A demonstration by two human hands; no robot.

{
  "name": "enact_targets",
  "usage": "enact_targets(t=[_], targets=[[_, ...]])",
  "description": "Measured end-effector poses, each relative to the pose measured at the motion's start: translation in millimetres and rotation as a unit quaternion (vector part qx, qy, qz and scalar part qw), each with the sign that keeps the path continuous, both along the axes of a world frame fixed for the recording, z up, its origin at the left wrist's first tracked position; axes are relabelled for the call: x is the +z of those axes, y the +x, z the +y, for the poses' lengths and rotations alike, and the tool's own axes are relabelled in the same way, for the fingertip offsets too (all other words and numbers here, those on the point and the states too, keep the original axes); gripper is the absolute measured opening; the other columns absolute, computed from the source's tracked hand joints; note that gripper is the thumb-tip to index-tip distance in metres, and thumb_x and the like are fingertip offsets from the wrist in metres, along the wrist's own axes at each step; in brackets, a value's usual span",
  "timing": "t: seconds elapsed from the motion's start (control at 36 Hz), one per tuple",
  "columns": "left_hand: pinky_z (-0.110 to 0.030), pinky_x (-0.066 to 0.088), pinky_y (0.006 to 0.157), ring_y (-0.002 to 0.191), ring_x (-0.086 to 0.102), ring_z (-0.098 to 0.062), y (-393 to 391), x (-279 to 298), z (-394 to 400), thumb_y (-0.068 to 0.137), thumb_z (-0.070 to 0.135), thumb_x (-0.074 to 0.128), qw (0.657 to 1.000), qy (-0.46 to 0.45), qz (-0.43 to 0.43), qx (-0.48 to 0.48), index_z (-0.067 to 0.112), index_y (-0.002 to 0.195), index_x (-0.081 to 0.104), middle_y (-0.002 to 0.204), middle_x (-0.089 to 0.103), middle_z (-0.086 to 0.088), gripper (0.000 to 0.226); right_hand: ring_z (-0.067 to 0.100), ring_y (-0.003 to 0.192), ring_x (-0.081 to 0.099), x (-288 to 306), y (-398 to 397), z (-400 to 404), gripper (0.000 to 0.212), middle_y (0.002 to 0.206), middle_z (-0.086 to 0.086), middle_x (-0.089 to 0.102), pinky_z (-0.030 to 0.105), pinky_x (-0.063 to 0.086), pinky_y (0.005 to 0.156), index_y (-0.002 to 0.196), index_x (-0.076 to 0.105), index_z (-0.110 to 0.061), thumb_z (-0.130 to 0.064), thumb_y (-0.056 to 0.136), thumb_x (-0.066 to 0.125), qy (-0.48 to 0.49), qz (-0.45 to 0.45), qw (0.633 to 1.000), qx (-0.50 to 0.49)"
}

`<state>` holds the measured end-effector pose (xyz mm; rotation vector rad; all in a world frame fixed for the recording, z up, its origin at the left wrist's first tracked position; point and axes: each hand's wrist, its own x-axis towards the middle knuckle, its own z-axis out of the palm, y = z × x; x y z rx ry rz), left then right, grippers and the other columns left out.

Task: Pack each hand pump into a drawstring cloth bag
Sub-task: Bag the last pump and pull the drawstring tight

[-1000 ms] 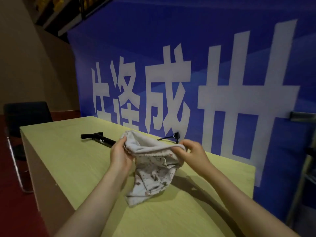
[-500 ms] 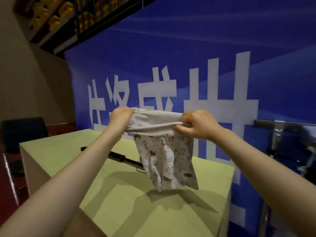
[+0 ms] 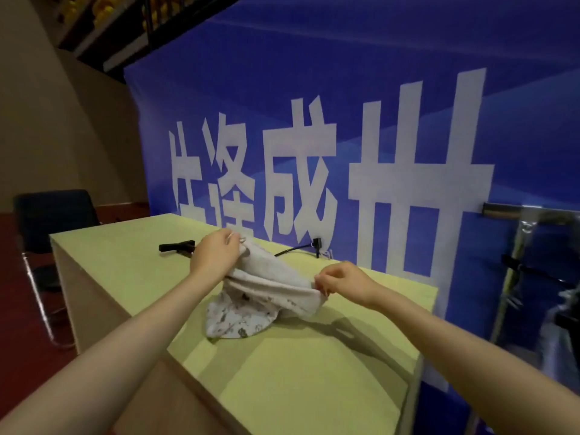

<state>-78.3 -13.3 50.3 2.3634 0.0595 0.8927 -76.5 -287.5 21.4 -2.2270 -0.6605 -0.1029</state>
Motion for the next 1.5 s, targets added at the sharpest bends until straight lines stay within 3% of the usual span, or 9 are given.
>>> enact_targets(t=[0.19, 0.33, 0.47, 0.61, 0.72, 0.94, 1.17, 1.28, 1.5], targets=[[-0.037, 0.044, 0.063, 0.071, 0.057, -0.023, 2, -61, 1, 0.102, 0.029, 0.035, 0.999, -0.024, 0.040, 0.003, 0.013, 0.083, 0.055, 0.075, 0.059, -0.004, 0.033, 0.013, 0.068, 0.059, -33, 38, 20, 0.023, 0.079, 0.002, 0.067, 0.026, 0.047, 0.061, 0.086, 0.070, -0.014, -0.019, 0.097, 0.050, 0.135, 0.068, 0.978, -0.143], [-0.035, 0.043, 0.064, 0.074, 0.058, -0.023, 12, -90, 0, 0.101, 0.029, 0.035, 0.997, -0.036, 0.061, -0.010, 0.013, 0.082, 0.056, 0.076, 0.061, -0.002, 0.033, 0.005, 0.072, 0.060, -47, 60, 43, 0.024, 0.109, 0.001, 0.065, 0.025, 0.044, 0.063, 0.116, 0.063, -0.020, -0.024, 0.095, 0.052, 0.057, 0.018, 0.972, -0.229], [-0.033, 0.045, 0.065, 0.075, 0.060, -0.022, 24, -120, 10, 0.102, 0.032, 0.033, 0.994, -0.026, 0.107, -0.003, 0.017, 0.086, 0.060, 0.078, 0.063, -0.002, 0.034, 0.026, 0.121, 0.051, -59, 98, 72, 0.061, 0.134, 0.010, 0.054, 0.036, 0.045, 0.097, 0.137, 0.050, -0.013, -0.051, 0.090, 0.056, -0.105, 0.033, 0.977, -0.183], [-0.034, 0.046, 0.070, 0.075, 0.060, -0.020, 33, -122, 15, 0.102, 0.033, 0.033, 0.988, -0.126, 0.086, -0.004, 0.017, 0.080, 0.059, 0.076, 0.062, -0.001, 0.038, 0.026, 0.094, 0.059, -68, 120, 94, 0.053, 0.099, 0.009, 0.062, 0.035, 0.049, 0.073, 0.103, 0.066, -0.013, -0.062, 0.086, 0.055, -0.249, -0.023, 0.959, -0.131], [-0.033, 0.036, 0.060, 0.063, 0.053, -0.023, 34, -122, 14, 0.103, 0.039, 0.031, 0.982, -0.175, 0.073, -0.008, 0.015, 0.061, 0.045, 0.059, 0.049, -0.002, 0.050, 0.026, 0.090, 0.058, -71, 126, 96, 0.045, 0.101, 0.007, 0.063, 0.032, 0.046, 0.066, 0.107, 0.065, -0.017, -0.057, 0.086, 0.056, -0.249, -0.060, 0.957, -0.136], [-0.032, 0.032, 0.059, 0.061, 0.046, -0.020, 42, -129, 23, 0.101, 0.037, 0.038, 0.978, -0.192, 0.071, -0.029, 0.014, 0.064, 0.045, 0.061, 0.047, -0.006, 0.045, 0.016, 0.079, 0.062, -73, 122, 82, 0.030, 0.082, -0.004, 0.070, 0.030, 0.043, 0.066, 0.086, 0.072, -0.023, -0.050, 0.088, 0.060, 0.052, 0.071, 0.983, -0.161], [-0.032, 0.031, 0.060, 0.060, 0.045, -0.019, 42, -131, 24, 0.101, 0.035, 0.039, 0.978, -0.195, 0.072, -0.030, 0.012, 0.063, 0.045, 0.061, 0.046, -0.007, 0.045, 0.034, 0.072, 0.066, -64, 112, 75, 0.021, 0.084, 0.020, 0.071, 0.034, 0.047, 0.059, 0.088, 0.064, 0.000, -0.019, 0.089, 0.058, 0.341, 0.278, 0.886, -0.145], [-0.031, 0.030, 0.059, 0.058, 0.043, -0.018, 41, -129, 22, 0.102, 0.033, 0.038, 0.976, -0.205, 0.069, -0.022, 0.015, 0.061, 0.042, 0.058, 0.043, -0.003, 0.044, 0.032, 0.064, 0.064, -62, 104, 80, 0.019, 0.073, 0.018, 0.072, 0.035, 0.046, 0.062, 0.079, 0.062, 0.001, -0.012, 0.087, 0.052, 0.397, 0.275, 0.860, -0.165], [-0.040, 0.044, 0.077, 0.083, 0.058, -0.033, 39, -119, 26, 0.103, 0.030, 0.031, 0.971, -0.206, 0.122, -0.013, 0.003, 0.081, 0.055, 0.084, 0.060, -0.019, 0.042, 0.019, 0.038, 0.048, -28, 74, 62, 0.034, 0.076, 0.023, 0.071, 0.019, 0.031, 0.033, 0.088, 0.067, 0.011, -0.015, 0.093, 0.045, 0.395, 0.145, 0.893, -0.161]])
